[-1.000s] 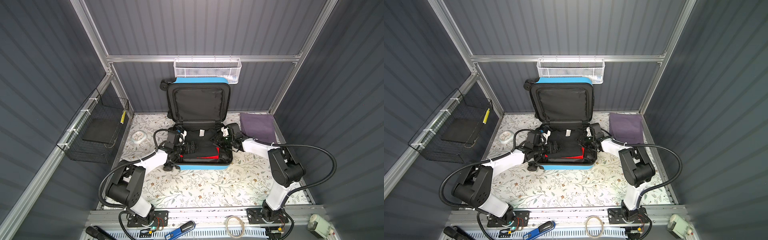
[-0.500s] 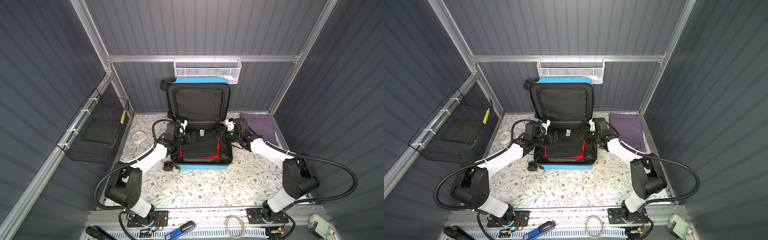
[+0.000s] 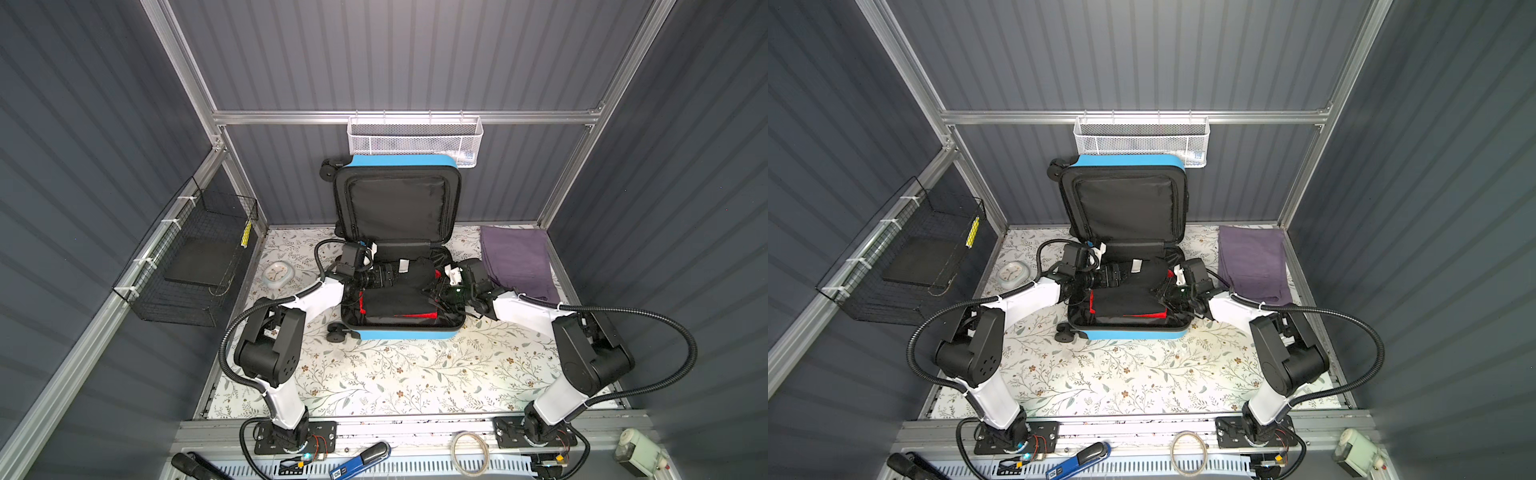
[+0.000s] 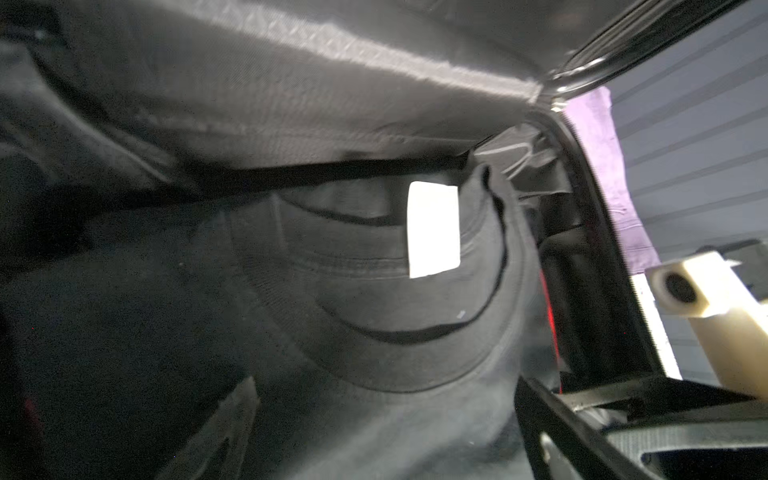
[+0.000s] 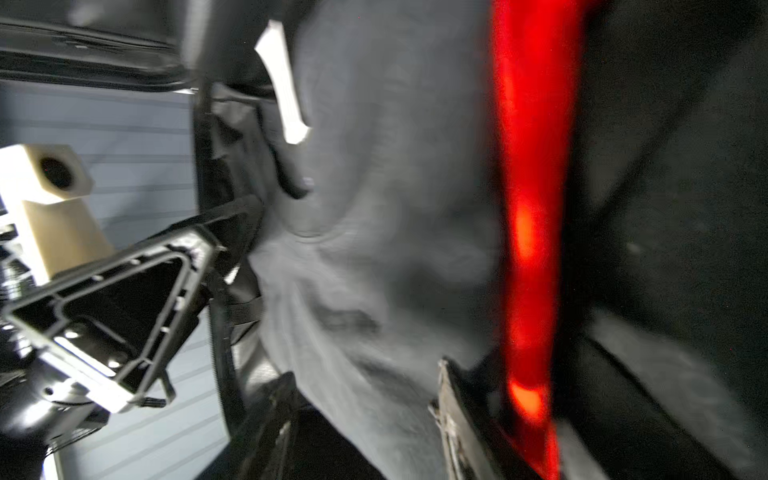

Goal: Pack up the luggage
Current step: 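Press the black T-shirt flat onto the red T-shirt with both grippers, then move the open right gripper to the purple trousers while the left stays put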

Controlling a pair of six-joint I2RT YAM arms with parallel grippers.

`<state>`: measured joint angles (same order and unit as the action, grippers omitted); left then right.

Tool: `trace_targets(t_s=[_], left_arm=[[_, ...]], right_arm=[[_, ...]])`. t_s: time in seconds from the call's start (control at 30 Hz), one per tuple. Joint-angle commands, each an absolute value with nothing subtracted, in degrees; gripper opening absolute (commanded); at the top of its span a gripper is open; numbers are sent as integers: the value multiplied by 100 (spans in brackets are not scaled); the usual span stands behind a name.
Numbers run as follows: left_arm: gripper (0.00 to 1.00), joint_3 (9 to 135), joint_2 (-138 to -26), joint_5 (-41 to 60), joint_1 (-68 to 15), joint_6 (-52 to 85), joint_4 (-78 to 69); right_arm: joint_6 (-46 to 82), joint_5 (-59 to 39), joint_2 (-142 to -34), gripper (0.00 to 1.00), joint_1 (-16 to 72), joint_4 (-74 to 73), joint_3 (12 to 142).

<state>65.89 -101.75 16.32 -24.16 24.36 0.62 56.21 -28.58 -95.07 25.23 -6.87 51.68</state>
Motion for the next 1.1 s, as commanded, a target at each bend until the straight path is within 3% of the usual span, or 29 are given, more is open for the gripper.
trace_targets(t_s=[0.0,0.43,0.57,0.63,0.8,0.9,1.07], left_arm=[[100,6629,-10204,1626,-2373,2282,-65],[100,7171,-9378,1807,-2575,2134,455],[100,7107,-9097,1618,-2956,2137,518],[100,7039,-9003,1439,-3152,2166,523],[100,6810,-8955,1183,-3492,2376,298],[100,6785,-9049,1215,-3576,2443,229],[100,6844,-9173,1264,-3652,2435,203]], right_arm=[[5587,-2978,-9446,58,2509,-812,5197],[4764,-2824,-7820,72,1638,810,5661],[4465,-2489,-7430,84,1122,1374,5471],[4562,-2265,-7236,98,796,1457,5211],[4913,-1475,-7044,99,-95,1569,4627],[5012,-1695,-7099,99,-642,1304,4302],[5800,-2146,-7173,90,-1257,169,3543]])
